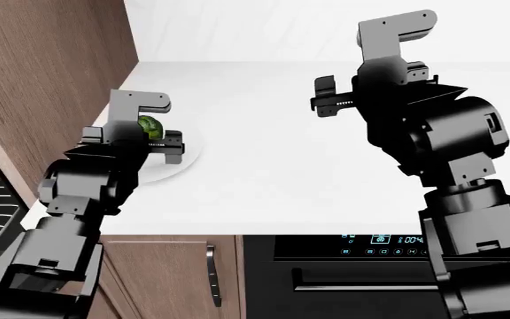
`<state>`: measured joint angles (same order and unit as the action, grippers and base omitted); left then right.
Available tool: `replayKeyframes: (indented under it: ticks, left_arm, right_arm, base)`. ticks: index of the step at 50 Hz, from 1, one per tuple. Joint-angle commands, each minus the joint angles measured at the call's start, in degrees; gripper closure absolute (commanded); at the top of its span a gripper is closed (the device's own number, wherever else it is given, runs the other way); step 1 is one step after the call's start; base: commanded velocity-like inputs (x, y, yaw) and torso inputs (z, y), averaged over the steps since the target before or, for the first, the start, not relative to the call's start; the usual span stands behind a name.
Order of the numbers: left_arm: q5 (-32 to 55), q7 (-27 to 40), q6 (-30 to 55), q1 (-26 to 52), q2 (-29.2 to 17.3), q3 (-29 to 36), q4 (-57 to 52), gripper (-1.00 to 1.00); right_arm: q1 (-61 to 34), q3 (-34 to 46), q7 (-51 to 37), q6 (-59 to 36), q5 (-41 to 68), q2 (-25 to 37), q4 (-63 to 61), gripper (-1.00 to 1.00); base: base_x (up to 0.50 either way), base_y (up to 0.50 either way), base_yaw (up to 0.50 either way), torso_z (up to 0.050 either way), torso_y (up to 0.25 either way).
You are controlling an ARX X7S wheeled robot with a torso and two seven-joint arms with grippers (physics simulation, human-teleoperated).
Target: Place the broccoli on the rack of the oven.
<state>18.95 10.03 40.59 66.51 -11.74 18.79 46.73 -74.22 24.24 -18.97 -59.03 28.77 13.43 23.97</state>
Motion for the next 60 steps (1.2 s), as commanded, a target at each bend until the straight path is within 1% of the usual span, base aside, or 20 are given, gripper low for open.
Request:
replayKeyframes:
  ticks: [1, 6, 23, 32, 53, 60]
  left_arm:
    - [-0.1, 0.35, -1.28, 0.11, 0.06, -0.12, 1.47, 1.0]
    - [-0.21, 0.21, -2.34, -0.04, 0.16, -0.01, 2.14, 1.0]
    - [0.33, 1.09, -1.58, -0.76, -0.59, -0.46, -0.48, 1.0]
    - [1.73, 3.04, 2.98, -1.78, -1.48, -1.19, -9.49, 1.0]
    - [4.82, 5.05, 9.95, -2.42, -2.08, -2.38, -21.59, 1.0]
    - [6.61, 6.59, 13.05, -2.93, -2.66, -4.1, -27.01, 1.0]
  right_arm:
    - [0.22, 0.03, -0.17, 0.12, 0.18, 0.1, -0.06, -1.0]
    - [0.22, 0.25, -0.06, 0.54, 0.09, -0.07, 0.53, -1.0]
    - [0.28, 0.37, -0.27, 0.4, 0.41, 0.11, 0.2, -1.0]
    - [0.5, 0.08, -0.77, -0.27, 0.86, 0.34, -1.0, -1.0]
    - [0.81, 0.34, -0.85, -1.25, 1.73, 1.06, -3.66, -1.0]
    - [0.38, 0.64, -0.87, -2.12, 2.11, 1.3, -5.37, -1.0]
  base:
    - [0.0, 0.0, 0.0, 0.0, 0.0]
    - [0.0, 0.0, 0.0, 0.0, 0.0]
    - [0.0, 0.0, 0.0, 0.0, 0.0]
    - [0.0, 0.0, 0.0, 0.0, 0.0]
    - [0.0, 0.0, 0.0, 0.0, 0.0]
    - [0.0, 0.0, 0.0, 0.0, 0.0]
